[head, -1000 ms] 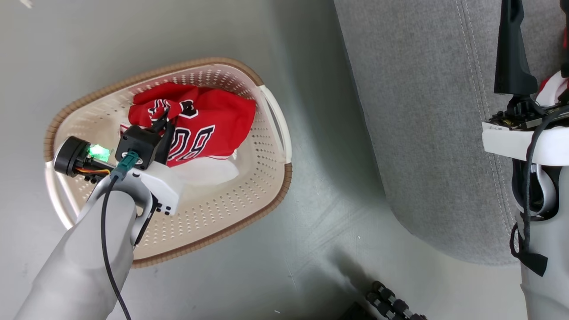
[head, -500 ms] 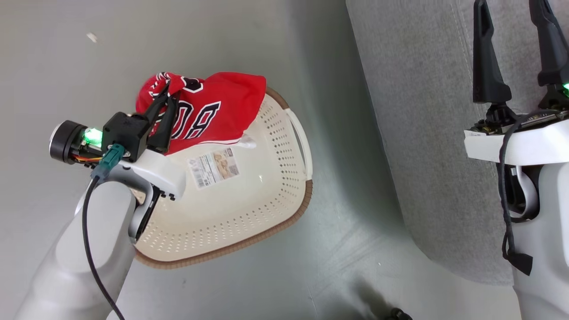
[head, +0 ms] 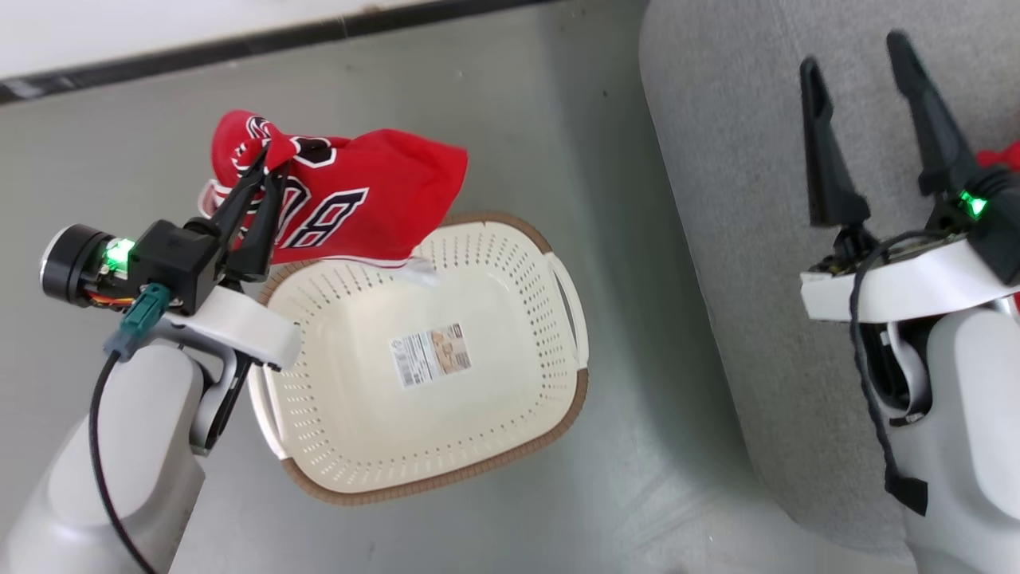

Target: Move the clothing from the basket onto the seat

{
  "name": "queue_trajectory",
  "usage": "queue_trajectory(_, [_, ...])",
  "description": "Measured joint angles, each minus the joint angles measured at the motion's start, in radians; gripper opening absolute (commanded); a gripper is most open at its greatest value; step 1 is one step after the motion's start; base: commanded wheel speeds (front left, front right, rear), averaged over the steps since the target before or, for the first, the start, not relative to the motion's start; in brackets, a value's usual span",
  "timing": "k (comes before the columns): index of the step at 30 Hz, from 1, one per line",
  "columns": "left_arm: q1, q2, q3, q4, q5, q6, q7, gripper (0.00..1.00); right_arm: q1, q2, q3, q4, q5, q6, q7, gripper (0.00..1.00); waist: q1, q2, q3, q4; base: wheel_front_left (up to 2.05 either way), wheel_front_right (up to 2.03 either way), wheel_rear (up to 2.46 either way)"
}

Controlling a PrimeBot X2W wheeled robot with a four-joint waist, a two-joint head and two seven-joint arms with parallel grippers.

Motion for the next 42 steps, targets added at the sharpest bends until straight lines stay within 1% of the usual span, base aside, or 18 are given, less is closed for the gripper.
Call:
queue_trajectory(9, [0.061, 0.048, 0.021, -0.063, -0.001, 0.0, 0.0, 0.0, 0.06, -0.001, 0.027, 0.055, -0.03, 0.0, 0.0, 1.0, 0.0, 0.0, -0.113, 0.035, 0.0, 0.0, 0.0])
queue_trajectory(15, [0.112, 0.065, 0.021, -0.094, -0.003, -0.001, 0.0, 0.0, 0.1, -0.003, 0.03, 0.081, -0.041, 0.0, 0.0, 1.0, 0.0, 0.0, -0.191, 0.057, 0.0, 0.0, 0.0])
queue_trajectory(18, [0.133, 0.087, 0.019, -0.109, -0.003, -0.003, 0.0, 0.0, 0.128, -0.021, 0.034, 0.095, -0.051, 0.0, 0.0, 1.0, 0.0, 0.0, -0.229, 0.068, 0.0, 0.0, 0.0])
queue_trajectory(20, [0.142, 0.102, 0.008, -0.129, 0.006, -0.014, 0.0, 0.0, 0.145, -0.03, 0.039, 0.108, -0.051, 0.0, 0.0, 1.0, 0.0, 0.0, -0.255, 0.075, 0.0, 0.0, 0.0])
queue_trajectory(26, [0.173, 0.108, -0.008, -0.158, 0.006, -0.019, 0.002, 0.0, 0.197, -0.054, 0.076, 0.146, -0.061, 0.0, 0.0, 1.0, 0.0, 0.0, -0.328, 0.095, 0.0, 0.0, 0.0])
queue_trajectory(30, [0.199, 0.107, -0.024, -0.177, 0.005, -0.031, 0.02, 0.0, 0.223, -0.066, 0.119, 0.17, -0.061, 0.0, 0.0, 1.0, 0.0, 0.0, -0.374, 0.109, 0.0, 0.0, 0.0])
queue_trajectory(34, [0.206, 0.105, -0.058, -0.207, 0.004, -0.055, 0.047, 0.0, 0.261, -0.082, 0.19, 0.195, -0.058, 0.0, 0.0, 1.0, 0.0, 0.0, -0.426, 0.124, 0.0, 0.0, 0.0])
queue_trajectory(42, [0.229, 0.101, -0.096, -0.262, -0.003, -0.071, 0.081, 0.0, 0.282, -0.109, 0.316, 0.225, -0.037, 0.0, 0.0, 1.0, 0.0, 0.0, -0.496, 0.146, 0.0, 0.0, 0.0])
